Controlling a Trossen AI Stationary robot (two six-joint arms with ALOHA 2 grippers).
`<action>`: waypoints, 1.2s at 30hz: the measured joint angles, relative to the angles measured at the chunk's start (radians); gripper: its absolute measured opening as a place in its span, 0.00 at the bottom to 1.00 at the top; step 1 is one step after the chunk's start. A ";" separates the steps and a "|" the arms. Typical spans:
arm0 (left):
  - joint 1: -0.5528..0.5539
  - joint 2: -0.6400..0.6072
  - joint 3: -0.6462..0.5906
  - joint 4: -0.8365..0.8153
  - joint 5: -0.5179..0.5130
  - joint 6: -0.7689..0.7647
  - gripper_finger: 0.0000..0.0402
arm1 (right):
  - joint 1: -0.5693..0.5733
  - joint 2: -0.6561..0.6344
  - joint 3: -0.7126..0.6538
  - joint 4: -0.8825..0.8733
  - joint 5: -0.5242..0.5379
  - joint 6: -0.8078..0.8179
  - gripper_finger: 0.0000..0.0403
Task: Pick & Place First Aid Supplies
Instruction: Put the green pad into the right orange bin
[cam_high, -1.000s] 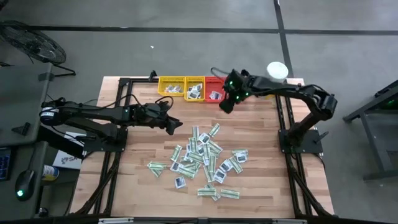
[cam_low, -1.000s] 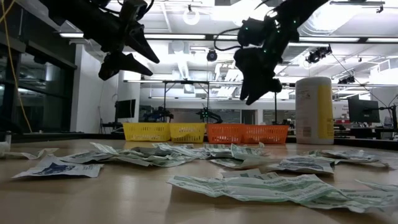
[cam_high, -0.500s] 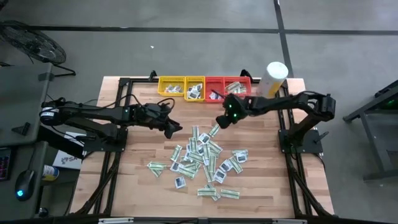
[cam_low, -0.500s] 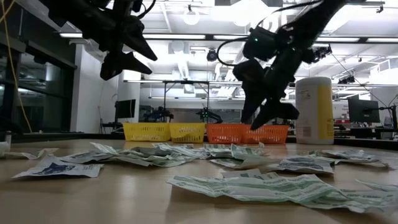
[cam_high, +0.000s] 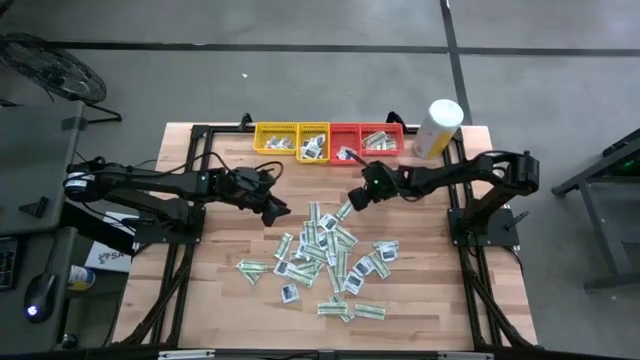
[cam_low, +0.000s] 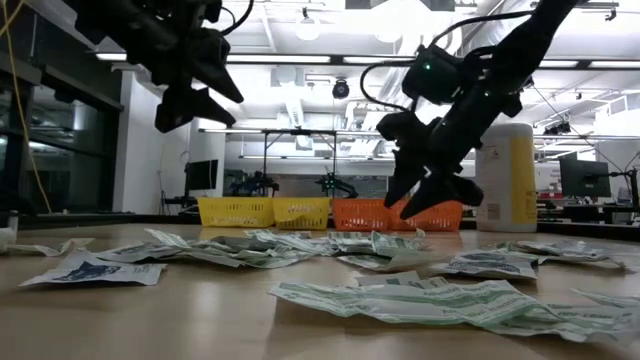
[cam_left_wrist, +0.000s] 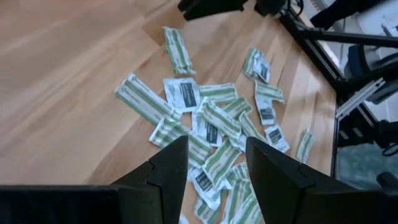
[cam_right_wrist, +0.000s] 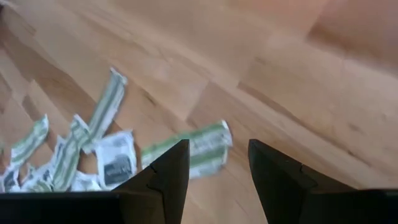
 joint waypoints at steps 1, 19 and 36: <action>0.000 0.000 0.000 -0.005 0.002 0.000 0.40 | 0.004 0.000 0.001 0.002 0.018 -0.001 0.39; 0.000 0.000 0.000 -0.019 0.028 0.026 0.40 | 0.059 0.127 0.003 0.105 0.081 0.068 0.39; 0.000 0.000 0.000 -0.019 0.033 0.029 0.40 | 0.129 0.138 0.004 0.069 0.059 0.195 0.39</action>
